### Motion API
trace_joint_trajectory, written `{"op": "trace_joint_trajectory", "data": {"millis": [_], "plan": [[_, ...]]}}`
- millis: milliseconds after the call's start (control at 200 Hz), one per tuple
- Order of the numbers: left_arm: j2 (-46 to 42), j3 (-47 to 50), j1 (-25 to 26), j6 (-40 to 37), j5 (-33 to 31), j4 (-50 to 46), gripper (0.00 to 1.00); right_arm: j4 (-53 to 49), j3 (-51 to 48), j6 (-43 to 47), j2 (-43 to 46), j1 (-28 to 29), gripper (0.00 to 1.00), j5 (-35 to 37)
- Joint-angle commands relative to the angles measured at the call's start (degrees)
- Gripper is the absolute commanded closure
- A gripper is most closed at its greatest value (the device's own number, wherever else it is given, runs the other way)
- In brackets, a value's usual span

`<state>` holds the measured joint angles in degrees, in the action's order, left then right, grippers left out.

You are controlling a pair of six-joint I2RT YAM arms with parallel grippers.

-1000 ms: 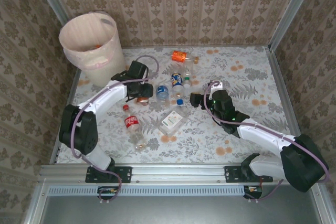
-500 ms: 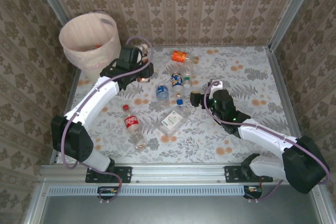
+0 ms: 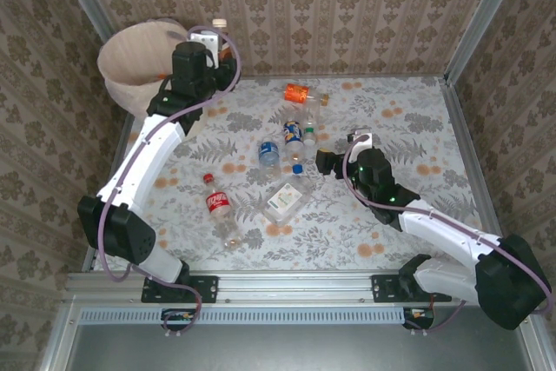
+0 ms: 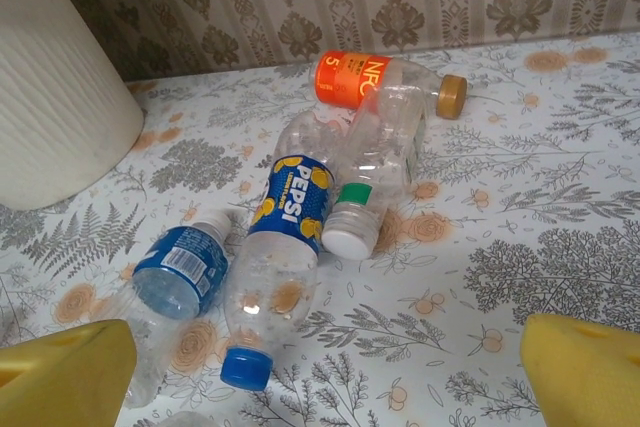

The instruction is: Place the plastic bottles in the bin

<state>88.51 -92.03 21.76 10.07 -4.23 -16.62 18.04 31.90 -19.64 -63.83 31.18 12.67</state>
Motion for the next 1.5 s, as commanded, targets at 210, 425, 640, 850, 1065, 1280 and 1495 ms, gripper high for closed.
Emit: {"op": "trace_joint_trajectory", "data": {"millis": [210, 425, 640, 850, 1065, 1280, 1495], "plan": [[4.09, -14.12, -7.68, -10.79, -0.37, 1.83, 0.57, 0.68, -0.17, 0.71, 1.69, 0.04, 0.00, 0.12], [7.13, -19.53, -13.14, -14.83, 0.17, 0.64, 0.57, 0.68, 0.43, 1.41, 1.17, 0.02, 0.00, 0.01], [11.89, -25.21, -18.75, -19.67, 3.23, -0.10, 0.57, 0.95, 1.01, 0.73, -0.12, 0.02, 0.00, -0.35], [18.81, -30.25, -24.01, -20.44, 7.75, -3.46, 0.57, 0.14, 1.23, 0.04, -0.25, 0.04, 0.00, -0.48], [22.31, -31.66, -27.62, -23.28, 3.25, -8.39, 0.56, -0.45, 0.55, 0.26, 0.46, 0.02, 0.00, 0.60], [24.31, -31.87, -28.09, -25.78, -6.98, -10.98, 0.35, 0.15, 0.60, -0.06, -0.83, 0.02, 0.00, 0.40], [24.31, -35.64, -28.00, -20.05, -13.02, -13.96, 0.16, 0.41, 0.62, -0.13, -1.16, 0.02, 0.00, 0.23]]}}
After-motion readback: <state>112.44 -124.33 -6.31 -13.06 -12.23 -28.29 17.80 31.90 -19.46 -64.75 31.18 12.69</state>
